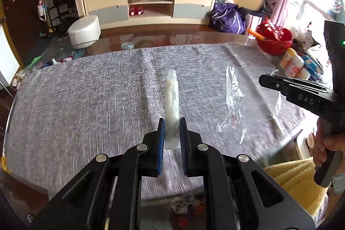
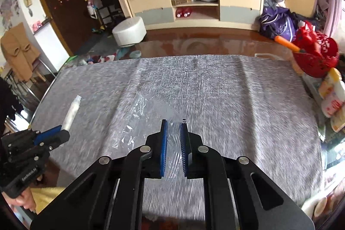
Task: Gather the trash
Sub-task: 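Grasp the white tube with the left tool while the right tool closes on the clear plastic sheet, then carry the tube and plastic sheet over the bin and open both tools to drop them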
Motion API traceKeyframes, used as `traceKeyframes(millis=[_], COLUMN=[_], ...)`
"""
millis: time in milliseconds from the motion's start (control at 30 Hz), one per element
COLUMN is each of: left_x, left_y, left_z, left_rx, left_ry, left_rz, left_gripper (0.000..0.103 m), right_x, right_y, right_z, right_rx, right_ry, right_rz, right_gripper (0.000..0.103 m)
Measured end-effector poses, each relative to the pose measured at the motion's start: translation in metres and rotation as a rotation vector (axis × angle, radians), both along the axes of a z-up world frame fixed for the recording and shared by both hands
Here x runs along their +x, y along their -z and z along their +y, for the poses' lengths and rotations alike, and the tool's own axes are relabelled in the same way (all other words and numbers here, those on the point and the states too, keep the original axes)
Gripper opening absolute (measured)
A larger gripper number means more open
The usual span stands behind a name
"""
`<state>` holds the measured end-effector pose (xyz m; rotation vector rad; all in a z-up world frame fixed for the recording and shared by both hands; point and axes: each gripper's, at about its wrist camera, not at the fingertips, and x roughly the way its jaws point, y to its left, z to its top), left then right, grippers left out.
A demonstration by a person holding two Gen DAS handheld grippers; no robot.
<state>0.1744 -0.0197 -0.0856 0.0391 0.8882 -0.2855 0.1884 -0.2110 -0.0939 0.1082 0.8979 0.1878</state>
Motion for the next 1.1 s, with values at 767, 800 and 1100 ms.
traceKeyframes(millis=[767,800,1100], left_x=[-0.162,-0.164,-0.173], left_y=[0.077,0.083,0.129], left_z=[-0.013,-0.012,-0.013], left_rx=[-0.021,-0.022,-0.021], left_ry=[0.057,0.056,0.061], left_rz=[0.122,0.135,0.223], left_gripper=[0.012,0.012,0.012], right_x=[-0.156,-0.159,-0.165], right_y=[0.069,0.074,0.13], right_z=[0.005,0.007,0.028], right_rx=[-0.047,-0.05,-0.088], right_ry=[0.002,0.002,-0.029], right_rz=[0.057,0.06,0.156], right_gripper=[0.013,0.013,0.013])
